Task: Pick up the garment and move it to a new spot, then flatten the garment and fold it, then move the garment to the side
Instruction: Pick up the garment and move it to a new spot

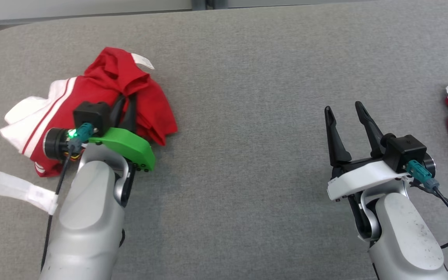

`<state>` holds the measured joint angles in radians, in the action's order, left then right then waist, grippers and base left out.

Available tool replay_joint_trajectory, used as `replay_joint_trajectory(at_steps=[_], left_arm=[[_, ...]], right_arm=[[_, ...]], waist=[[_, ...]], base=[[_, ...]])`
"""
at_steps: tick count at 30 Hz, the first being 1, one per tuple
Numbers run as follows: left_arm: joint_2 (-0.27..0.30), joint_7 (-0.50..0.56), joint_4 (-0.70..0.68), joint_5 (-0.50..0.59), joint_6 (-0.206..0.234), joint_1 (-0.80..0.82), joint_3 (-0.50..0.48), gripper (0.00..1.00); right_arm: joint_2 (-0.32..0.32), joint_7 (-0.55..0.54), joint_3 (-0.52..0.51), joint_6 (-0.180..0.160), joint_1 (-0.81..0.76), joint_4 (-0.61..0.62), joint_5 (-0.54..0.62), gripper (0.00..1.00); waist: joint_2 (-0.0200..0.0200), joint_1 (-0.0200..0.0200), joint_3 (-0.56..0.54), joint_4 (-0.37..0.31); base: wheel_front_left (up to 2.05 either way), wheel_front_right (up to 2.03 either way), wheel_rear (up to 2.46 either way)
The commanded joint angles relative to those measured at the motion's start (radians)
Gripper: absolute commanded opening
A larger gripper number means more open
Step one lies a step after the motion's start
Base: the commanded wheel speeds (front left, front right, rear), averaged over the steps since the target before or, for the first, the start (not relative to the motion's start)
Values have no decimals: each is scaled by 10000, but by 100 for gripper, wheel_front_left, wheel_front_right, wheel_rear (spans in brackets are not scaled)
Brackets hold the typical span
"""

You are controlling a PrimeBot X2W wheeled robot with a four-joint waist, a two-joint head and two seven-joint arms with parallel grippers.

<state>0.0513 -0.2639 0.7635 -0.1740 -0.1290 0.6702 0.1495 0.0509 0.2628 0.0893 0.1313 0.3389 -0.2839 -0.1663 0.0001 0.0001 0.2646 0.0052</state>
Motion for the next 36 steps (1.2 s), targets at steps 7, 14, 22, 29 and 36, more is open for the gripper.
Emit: replay_joint_trajectory(at_steps=[7,14,22,29,36], left_arm=[[11,-1,-707,-1441,-22,102,2833,0],[22,-2,-1395,-2489,382,269,5354,0],[27,-1,-1303,-2925,1183,109,6044,100],[36,-1,-1335,-2586,1609,-497,5057,100],[155,1,-1859,-2105,1834,-1629,3614,100]], right_arm=[[5,24,90,-12,-151,-18,-293,100],[5,26,223,-12,-169,-64,-467,100],[5,24,204,-12,-265,-38,-511,100],[5,24,165,-12,-361,-103,-459,100],[9,24,88,-12,-512,-208,-387,100]], waist=[[-1,-1,-285,-1426],[-1,-1,-316,-2029],[-1,-1,-392,-2051],[-1,-1,-651,-1513],[-1,-1,-921,-941]], base=[[0,0,0],[0,0,0],[0,0,0],[0,0,0],[0,0,0]])
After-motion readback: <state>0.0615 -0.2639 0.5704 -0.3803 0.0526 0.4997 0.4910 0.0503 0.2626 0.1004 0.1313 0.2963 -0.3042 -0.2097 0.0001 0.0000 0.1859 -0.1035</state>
